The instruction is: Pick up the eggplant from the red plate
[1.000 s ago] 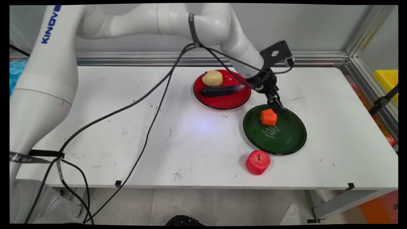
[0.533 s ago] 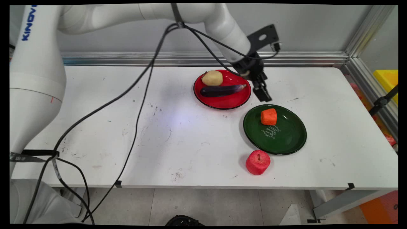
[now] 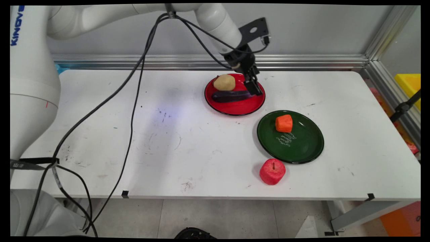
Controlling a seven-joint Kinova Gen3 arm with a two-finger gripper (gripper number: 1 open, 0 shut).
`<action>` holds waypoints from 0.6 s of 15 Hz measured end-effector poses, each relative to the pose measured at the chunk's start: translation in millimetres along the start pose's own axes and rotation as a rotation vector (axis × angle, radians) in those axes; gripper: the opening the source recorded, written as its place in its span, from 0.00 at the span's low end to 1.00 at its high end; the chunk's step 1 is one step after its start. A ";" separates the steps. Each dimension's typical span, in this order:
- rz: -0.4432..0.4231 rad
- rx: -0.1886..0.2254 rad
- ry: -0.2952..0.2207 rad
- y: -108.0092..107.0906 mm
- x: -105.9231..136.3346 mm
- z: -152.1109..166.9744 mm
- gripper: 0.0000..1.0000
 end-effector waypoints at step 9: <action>0.008 0.006 -0.068 -51.5 -38.0 25.3 1.00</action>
